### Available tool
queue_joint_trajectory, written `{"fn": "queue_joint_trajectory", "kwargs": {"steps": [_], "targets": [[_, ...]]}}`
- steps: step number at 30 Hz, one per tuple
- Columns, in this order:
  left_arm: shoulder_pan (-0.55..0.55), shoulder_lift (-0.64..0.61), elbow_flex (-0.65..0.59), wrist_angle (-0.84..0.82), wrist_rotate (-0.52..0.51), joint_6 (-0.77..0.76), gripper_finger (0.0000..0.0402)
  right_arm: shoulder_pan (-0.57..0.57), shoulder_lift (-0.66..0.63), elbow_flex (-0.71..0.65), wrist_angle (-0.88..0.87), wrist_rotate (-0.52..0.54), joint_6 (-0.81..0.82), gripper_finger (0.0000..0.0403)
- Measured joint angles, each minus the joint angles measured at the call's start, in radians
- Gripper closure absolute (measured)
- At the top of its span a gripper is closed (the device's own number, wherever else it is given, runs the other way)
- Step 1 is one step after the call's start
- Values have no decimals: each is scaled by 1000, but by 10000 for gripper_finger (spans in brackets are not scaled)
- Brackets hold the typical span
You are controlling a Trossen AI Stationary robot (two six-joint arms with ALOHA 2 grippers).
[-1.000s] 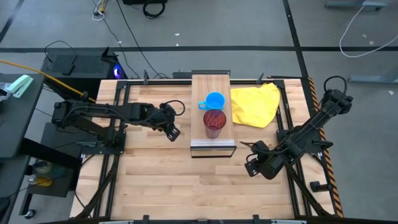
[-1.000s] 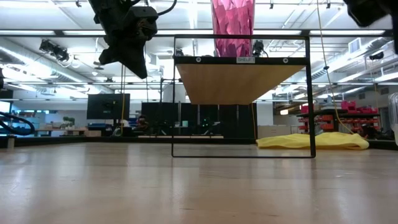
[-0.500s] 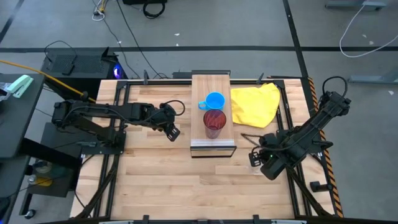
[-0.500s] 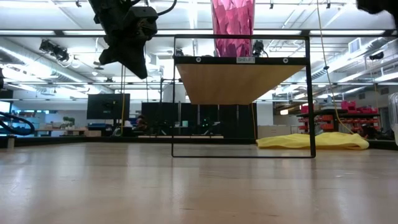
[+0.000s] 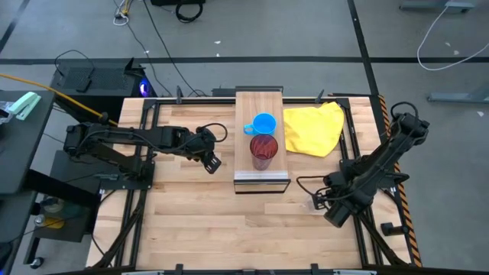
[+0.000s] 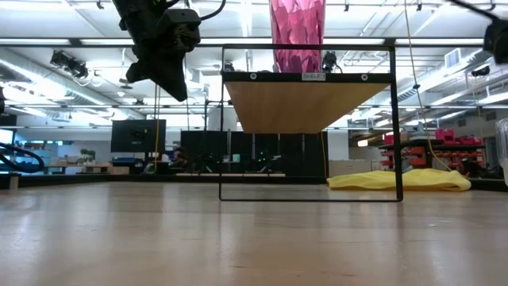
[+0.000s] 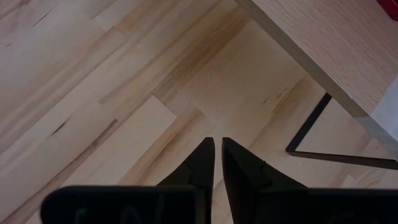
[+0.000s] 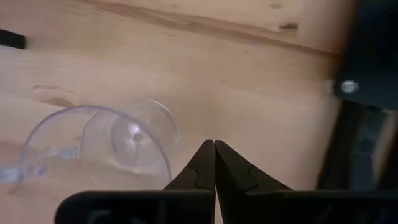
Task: Stack small to large cups/mugs on shelf
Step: Put the transparent mug on the shelf
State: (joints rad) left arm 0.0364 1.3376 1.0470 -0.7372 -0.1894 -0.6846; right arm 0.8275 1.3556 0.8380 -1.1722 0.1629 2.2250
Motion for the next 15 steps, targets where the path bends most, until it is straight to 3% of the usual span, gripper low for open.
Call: {"fn": "queue_joint_trajectory", "kwargs": {"steps": [15], "targets": [[0, 0, 0, 6, 0, -20, 362, -7, 18, -99, 307, 77, -93, 397]]}}
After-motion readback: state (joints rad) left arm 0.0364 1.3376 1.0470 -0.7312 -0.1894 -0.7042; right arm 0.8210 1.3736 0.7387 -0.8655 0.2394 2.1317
